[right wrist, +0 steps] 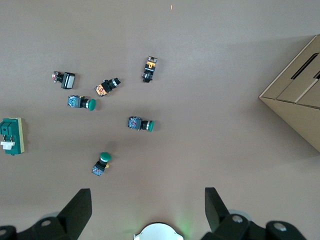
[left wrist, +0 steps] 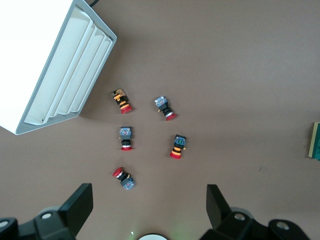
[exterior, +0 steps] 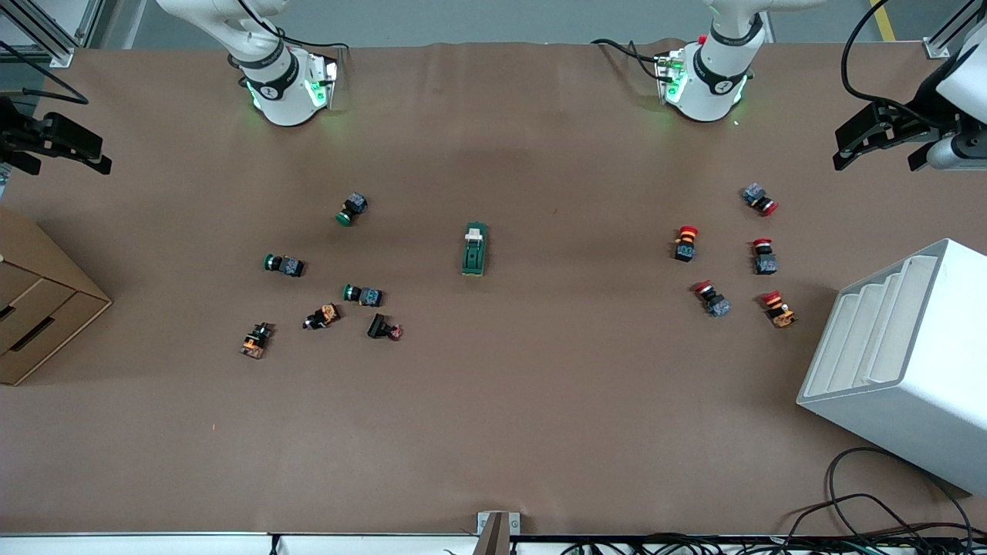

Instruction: Close load switch with both arms

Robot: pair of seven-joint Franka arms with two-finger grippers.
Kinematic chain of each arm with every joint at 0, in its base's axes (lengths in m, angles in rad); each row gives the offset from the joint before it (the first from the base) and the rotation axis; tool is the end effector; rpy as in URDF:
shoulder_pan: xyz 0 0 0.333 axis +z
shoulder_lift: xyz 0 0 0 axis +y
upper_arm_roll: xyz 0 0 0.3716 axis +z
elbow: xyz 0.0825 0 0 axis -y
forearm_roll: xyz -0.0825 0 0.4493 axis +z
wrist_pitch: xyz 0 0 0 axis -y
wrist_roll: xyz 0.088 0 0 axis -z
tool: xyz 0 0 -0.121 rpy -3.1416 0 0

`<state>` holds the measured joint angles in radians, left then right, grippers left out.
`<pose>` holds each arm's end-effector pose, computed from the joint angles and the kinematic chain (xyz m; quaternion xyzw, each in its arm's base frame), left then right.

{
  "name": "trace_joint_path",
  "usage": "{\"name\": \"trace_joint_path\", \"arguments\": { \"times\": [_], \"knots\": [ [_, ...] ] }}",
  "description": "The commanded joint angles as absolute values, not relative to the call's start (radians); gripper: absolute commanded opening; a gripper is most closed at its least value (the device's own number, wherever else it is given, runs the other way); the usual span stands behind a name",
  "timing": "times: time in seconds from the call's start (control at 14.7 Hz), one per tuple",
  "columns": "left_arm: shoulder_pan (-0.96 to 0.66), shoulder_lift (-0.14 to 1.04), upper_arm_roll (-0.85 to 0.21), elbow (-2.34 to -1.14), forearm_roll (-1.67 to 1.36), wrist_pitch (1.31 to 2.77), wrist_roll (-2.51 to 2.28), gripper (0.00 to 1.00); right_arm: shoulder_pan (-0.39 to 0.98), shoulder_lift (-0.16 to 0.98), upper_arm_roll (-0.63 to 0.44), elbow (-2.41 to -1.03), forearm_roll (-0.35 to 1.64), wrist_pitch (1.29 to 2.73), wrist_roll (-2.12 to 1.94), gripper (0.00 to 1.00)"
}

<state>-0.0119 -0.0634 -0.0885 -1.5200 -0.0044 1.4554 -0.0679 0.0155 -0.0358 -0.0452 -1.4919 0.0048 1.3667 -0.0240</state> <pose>0.5805 -0.0611 0.7210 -0.9999 0.0164 0.0007 0.0007 0.5827 -0.0173 0.7123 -0.9990 0.0024 0.0446 0.0044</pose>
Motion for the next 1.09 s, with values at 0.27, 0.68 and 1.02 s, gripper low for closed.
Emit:
{"name": "trace_joint_path", "arguments": {
  "times": [0.27, 0.68, 1.02],
  "knots": [
    [-0.015, -0.049, -0.095, -1.483, 0.008, 1.445, -0.061, 1.0, 0.021, -0.064, -0.044, -1.519, 0.014, 1.374, -0.009, 1.0],
    [-0.11, 0.008, -0.182, -1.463, 0.006, 1.515, -0.179, 1.0, 0.021, -0.063, -0.046, -1.511, 0.012, 1.374, -0.009, 1.0],
    [-0.305, 0.146, -0.322, -1.5, 0.085, 1.679, -0.602, 1.0, 0.015, -0.055, -0.048, -1.502, 0.014, 1.373, 0.001, 1.0]
  ]
}}
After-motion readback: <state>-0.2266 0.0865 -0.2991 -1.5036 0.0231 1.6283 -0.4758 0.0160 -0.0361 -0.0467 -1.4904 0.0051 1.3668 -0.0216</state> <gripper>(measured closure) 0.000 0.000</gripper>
